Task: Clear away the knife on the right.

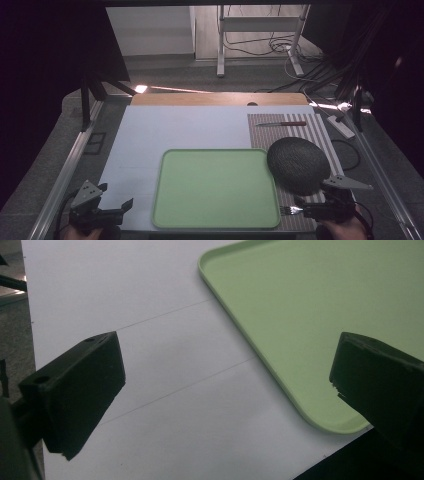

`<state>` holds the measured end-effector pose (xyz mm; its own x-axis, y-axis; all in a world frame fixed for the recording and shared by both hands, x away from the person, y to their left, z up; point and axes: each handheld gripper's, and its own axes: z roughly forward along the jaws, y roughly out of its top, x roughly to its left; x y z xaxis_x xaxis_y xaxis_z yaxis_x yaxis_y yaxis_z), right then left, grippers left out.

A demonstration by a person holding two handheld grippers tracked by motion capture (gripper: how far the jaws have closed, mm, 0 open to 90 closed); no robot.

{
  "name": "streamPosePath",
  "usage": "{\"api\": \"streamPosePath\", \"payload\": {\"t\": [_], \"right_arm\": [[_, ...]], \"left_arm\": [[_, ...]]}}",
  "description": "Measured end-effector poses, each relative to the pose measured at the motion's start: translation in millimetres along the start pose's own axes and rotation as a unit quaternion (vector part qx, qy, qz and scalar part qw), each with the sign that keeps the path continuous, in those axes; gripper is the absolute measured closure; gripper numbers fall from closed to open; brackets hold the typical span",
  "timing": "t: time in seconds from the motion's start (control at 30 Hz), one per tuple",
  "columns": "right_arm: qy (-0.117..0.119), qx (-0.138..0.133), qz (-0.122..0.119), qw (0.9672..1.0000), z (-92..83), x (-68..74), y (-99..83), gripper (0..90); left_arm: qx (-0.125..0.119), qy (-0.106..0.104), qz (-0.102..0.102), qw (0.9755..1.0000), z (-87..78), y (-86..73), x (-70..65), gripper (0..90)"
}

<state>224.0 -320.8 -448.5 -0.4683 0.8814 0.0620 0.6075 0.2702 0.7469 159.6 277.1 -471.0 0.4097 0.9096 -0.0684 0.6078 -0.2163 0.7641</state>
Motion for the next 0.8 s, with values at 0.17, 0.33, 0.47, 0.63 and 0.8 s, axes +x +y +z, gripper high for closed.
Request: {"api": "streamPosePath", "payload": {"t": [0.17, 0.33, 0.47, 0.63, 0.8], "right_arm": [[0.005, 0.004, 0.0, 1.0, 1.0, -0.2, 0.4, 0.0], [0.006, 0.013, -0.011, 0.9998, 2.6, 1.7, 1.1, 0.0], [0.008, 0.016, -0.013, 0.9997, 3.3, 2.0, 1.4, 0.0], [0.012, 0.02, -0.019, 0.9995, 4.1, 2.7, 1.7, 0.0], [0.015, 0.023, -0.022, 0.9994, 4.8, 3.5, 2.1, 0.0]], "left_arm": [[-0.002, -0.003, -0.005, 1.0, -0.5, -0.3, 1.4, 1.4], [-0.003, -0.005, -0.008, 1.0, -0.8, -0.7, 2.1, 1.6], [-0.004, -0.006, -0.009, 0.9999, -0.8, -0.7, 2.4, 1.7], [-0.004, -0.008, -0.009, 0.9999, -0.8, -0.7, 2.6, 1.8], [-0.004, -0.008, -0.01, 0.9999, -0.8, -0.7, 3.0, 1.9]]}}
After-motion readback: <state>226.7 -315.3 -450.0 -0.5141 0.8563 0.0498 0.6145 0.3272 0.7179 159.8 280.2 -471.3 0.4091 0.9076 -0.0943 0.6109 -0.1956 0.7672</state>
